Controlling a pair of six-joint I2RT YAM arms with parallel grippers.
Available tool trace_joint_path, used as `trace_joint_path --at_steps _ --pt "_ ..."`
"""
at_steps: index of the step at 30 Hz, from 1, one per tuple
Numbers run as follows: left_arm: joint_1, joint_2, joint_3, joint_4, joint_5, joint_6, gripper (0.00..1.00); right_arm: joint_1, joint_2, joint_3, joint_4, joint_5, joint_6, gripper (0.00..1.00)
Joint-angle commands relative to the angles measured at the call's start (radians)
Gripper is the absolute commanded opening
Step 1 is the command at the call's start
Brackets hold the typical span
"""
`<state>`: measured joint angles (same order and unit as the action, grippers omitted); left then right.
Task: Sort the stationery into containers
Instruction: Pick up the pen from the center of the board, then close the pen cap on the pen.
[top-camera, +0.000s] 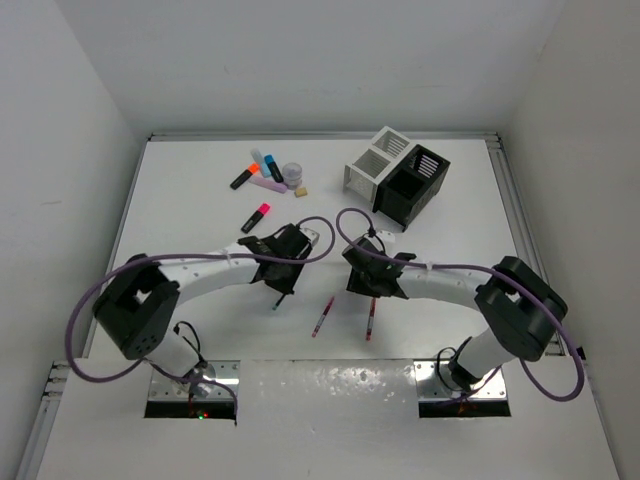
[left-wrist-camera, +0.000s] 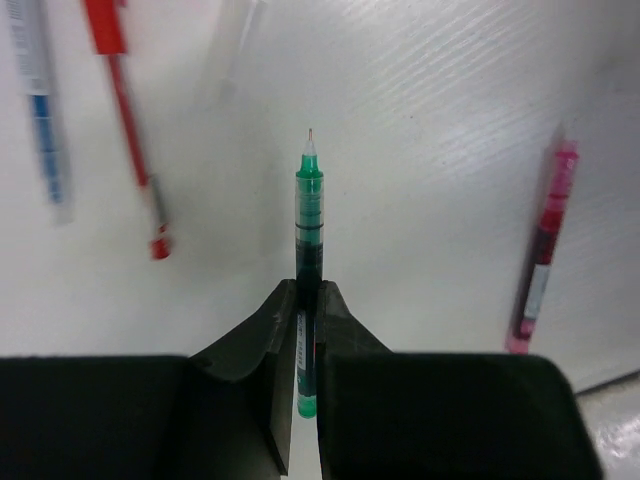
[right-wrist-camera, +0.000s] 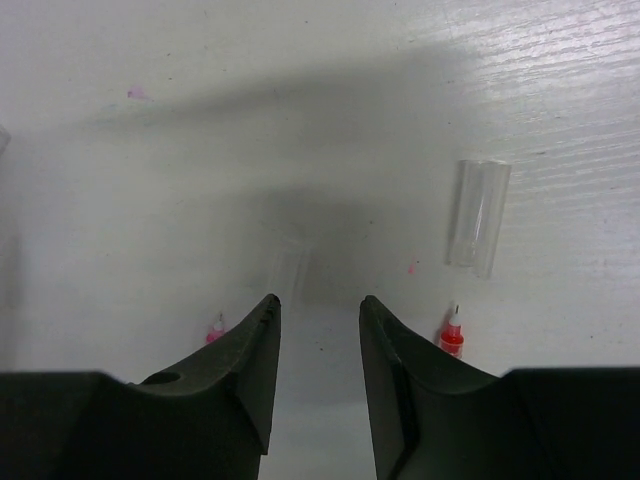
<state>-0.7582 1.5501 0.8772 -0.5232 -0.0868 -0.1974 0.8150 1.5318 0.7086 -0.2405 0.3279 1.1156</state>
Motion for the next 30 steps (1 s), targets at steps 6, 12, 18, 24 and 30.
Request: trace_joint_path --at_steps 6,12,18,24,30 --pt "0.002 -0.174 0.013 -0.055 -0.024 -0.013 0.0 0.018 0.062 0.074 0.044 0.005 -0.011 0.37" --pt "0.005 -0.212 -0.024 -0.025 -0.03 -0.033 0.0 0.033 0.05 0.071 0.038 0.034 -0.001 0.37" --pt "0.016 -0.281 -0.081 0.043 -0.077 -0.034 0.0 0.033 0.114 0.083 0.017 0.056 0.021 0.38" --pt "0.054 -0.347 -0.107 0.083 -0.111 -0.013 0.0 0.039 0.182 0.101 -0.011 0.048 0.009 0.22" --pt "0.074 -0.403 -0.118 0.1 -0.099 0.012 0.0 0.047 0.137 0.109 -0.071 0.102 0.007 0.0"
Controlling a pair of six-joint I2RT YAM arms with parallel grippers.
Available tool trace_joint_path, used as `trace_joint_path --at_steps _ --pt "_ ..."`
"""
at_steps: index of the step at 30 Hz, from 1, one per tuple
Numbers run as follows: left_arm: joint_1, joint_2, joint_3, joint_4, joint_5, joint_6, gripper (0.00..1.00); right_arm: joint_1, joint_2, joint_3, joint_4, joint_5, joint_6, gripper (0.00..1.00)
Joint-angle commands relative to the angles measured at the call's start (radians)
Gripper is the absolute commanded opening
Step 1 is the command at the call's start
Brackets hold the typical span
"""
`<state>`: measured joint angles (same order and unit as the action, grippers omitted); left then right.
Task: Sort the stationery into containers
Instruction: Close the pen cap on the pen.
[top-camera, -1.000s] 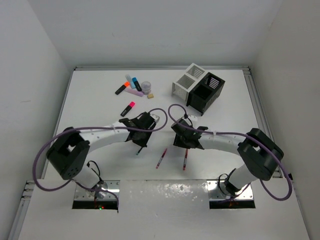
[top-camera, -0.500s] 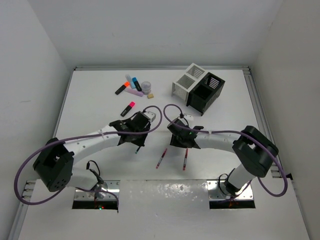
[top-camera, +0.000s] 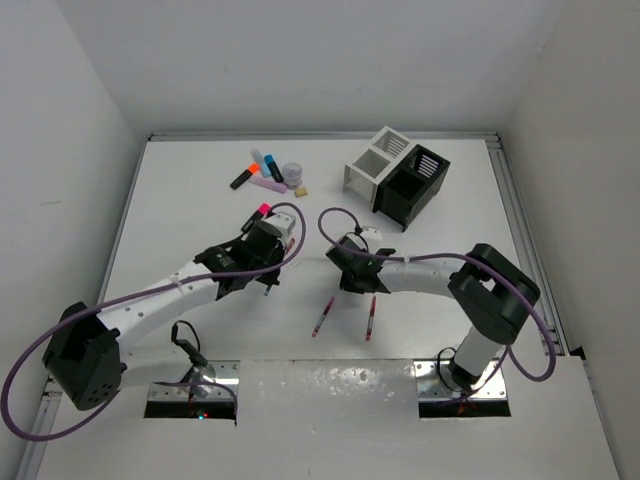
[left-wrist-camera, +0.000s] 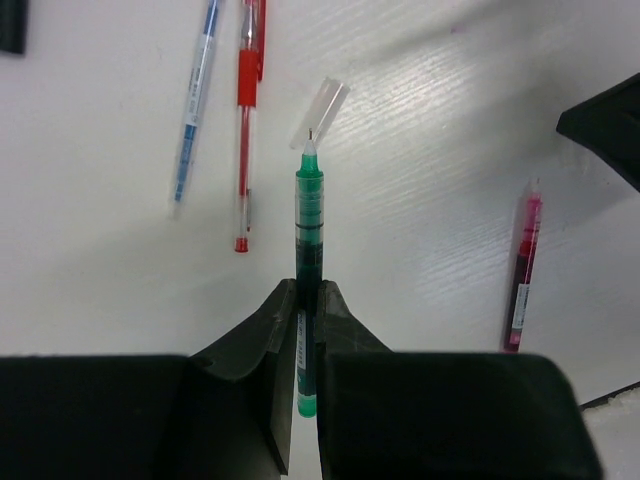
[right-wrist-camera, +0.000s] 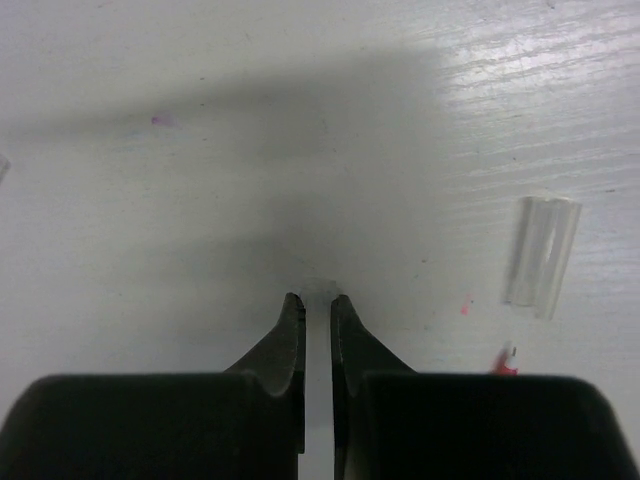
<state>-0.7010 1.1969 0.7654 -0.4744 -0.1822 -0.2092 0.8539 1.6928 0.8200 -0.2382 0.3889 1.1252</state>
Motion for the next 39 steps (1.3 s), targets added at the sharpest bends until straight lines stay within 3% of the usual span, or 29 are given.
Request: trace_joint_path --at_steps 1,6,11,15,22,26,34,39 --pt "0.02 -0.059 -0.008 0.06 0.003 0.03 0.0 0.004 -0.039 -0.005 -0.07 0.051 -0.011 0.0" --pt "0.029 -0.112 -0.021 0.179 0.102 0.146 0.0 -0.026 -0.209 0.036 0.026 0.082 -0.266 0.0" --pt "0.057 -0.143 -0.078 0.601 0.402 0.264 0.0 -0.105 -0.347 0.137 0.19 0.019 -0.558 0.0" --pt "0.046 -0.103 -0.103 0.845 0.593 0.22 0.0 -0.147 -0.429 0.188 0.301 -0.102 -0.712 0.0" --pt "0.0 -0.068 -0.164 1.259 0.632 0.036 0.0 -0.161 -0.504 0.215 0.425 -0.228 -0.844 0.0" --pt "-0.009 -0.059 -0.172 1.327 0.636 -0.027 0.0 -0.148 -0.568 0.185 0.508 -0.268 -0.817 0.0" --pt "-0.008 -0.069 -0.196 1.257 0.595 -0.287 0.0 -0.115 -0.642 0.093 0.631 -0.262 -0.786 0.0" --pt "-0.009 -0.074 -0.198 1.254 0.564 -0.312 0.0 -0.072 -0.667 0.041 0.675 -0.24 -0.789 0.0"
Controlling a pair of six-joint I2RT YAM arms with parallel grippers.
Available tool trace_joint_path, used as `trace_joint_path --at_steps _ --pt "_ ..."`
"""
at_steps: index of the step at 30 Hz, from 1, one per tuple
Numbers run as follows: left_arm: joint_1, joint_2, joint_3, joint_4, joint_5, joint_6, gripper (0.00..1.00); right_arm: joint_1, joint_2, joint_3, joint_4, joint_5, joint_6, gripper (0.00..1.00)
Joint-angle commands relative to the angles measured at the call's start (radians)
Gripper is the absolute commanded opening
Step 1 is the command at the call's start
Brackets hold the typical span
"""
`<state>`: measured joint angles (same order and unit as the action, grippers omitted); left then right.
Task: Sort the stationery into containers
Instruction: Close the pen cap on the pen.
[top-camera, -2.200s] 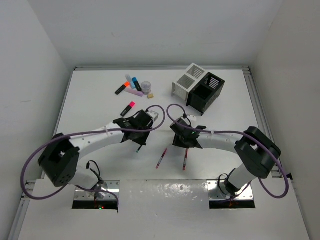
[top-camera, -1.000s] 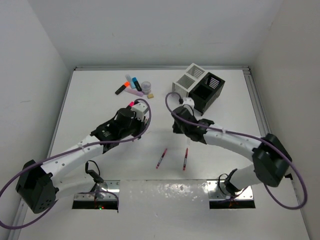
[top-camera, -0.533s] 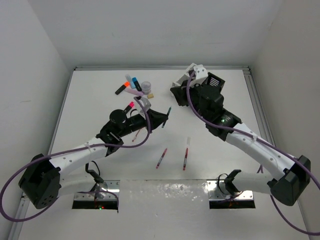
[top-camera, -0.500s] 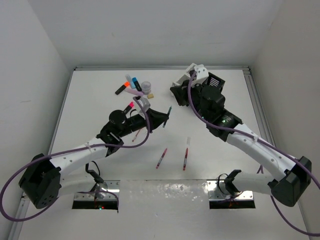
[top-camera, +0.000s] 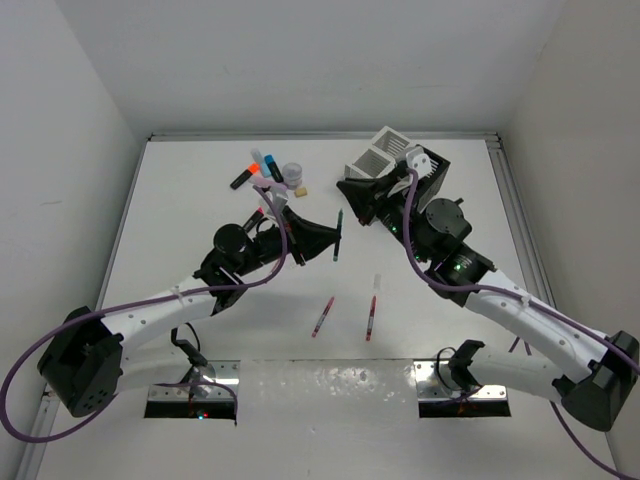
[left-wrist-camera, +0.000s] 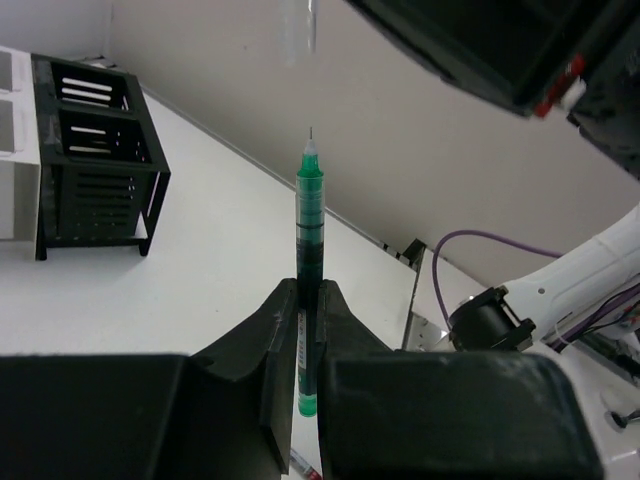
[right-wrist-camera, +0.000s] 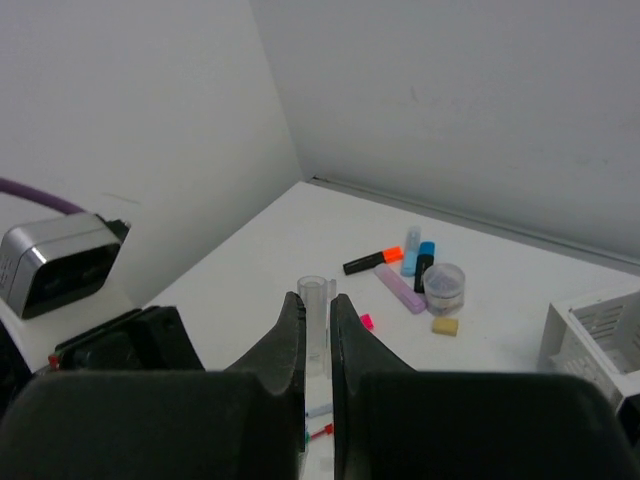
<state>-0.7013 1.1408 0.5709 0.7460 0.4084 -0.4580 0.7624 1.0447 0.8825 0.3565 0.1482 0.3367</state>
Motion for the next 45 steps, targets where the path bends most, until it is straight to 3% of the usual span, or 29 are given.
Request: trace_joint_path --at_steps 1,12,45 --pt "-0.009 -0.021 -0.005 0.033 -0.025 -0.065 0.0 0.026 -0.02 -0.027 0.084 0.005 -0.004 0.0" --pt "0.008 -0.053 -0.026 -0.039 -0.065 -0.117 0.0 0.061 -0.071 -0.05 0.064 0.051 -0.047 0.0" --pt "0.006 -0.059 0.006 -0.031 -0.048 -0.059 0.0 0.077 -0.009 -0.139 0.156 0.117 0.036 0.0"
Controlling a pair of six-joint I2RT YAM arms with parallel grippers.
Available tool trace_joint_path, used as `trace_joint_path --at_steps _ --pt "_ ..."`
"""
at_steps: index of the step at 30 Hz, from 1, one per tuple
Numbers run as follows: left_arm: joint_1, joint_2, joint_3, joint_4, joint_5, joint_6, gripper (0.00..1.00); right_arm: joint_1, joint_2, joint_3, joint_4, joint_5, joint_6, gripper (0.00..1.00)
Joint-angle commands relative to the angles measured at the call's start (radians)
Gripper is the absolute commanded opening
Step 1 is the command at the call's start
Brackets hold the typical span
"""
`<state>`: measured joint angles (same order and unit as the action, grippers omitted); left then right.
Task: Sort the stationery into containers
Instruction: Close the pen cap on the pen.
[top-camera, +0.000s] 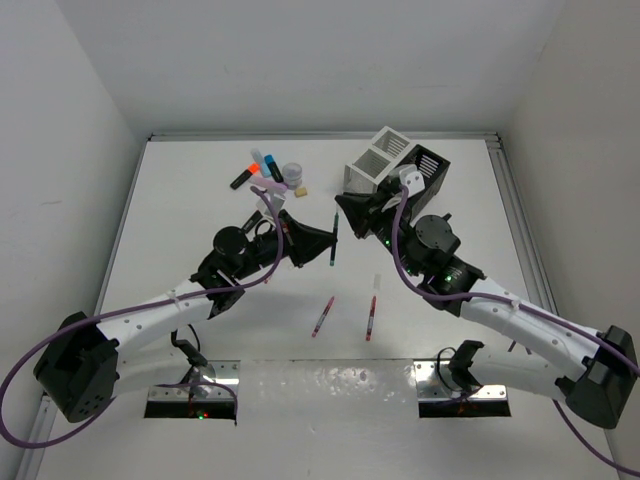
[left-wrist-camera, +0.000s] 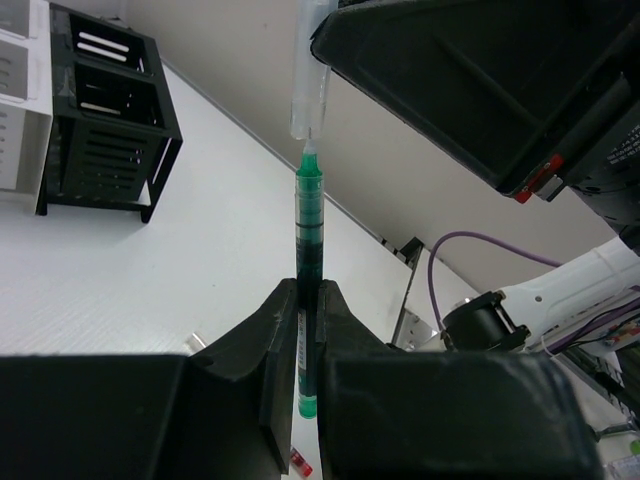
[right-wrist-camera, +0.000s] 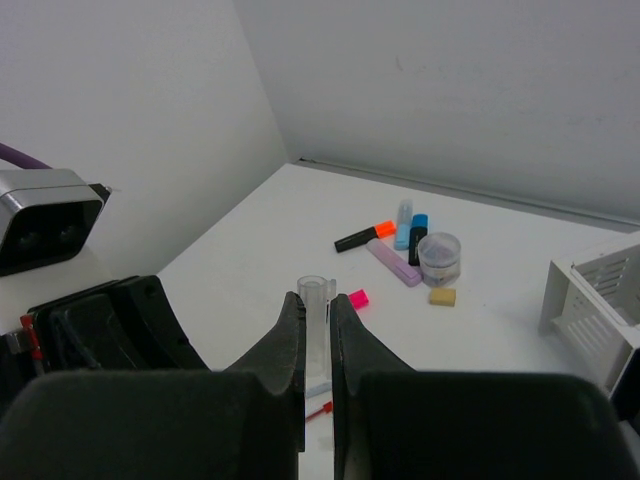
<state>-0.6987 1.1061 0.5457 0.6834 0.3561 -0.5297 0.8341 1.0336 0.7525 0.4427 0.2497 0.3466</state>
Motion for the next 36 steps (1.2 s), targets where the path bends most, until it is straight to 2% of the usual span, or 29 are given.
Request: trace_joint_path --at_steps 1,22,28,36 --pt "0.004 -0.025 0.031 0.028 0.003 0.013 0.0 0.005 0.002 -0.012 0.071 0.016 0.026 0.0" --pt "0.008 -0.038 0.036 0.019 -0.057 0.028 0.0 0.008 0.02 -0.053 0.056 0.003 0.126 0.0" --pt "0.047 -0.042 0.033 0.031 -0.066 0.03 0.0 0.011 -0.003 -0.108 0.044 -0.007 0.161 0.0" --pt "0.056 -0.045 0.036 0.051 -0.059 0.08 0.0 0.033 -0.001 -0.136 0.025 -0.021 0.137 0.0"
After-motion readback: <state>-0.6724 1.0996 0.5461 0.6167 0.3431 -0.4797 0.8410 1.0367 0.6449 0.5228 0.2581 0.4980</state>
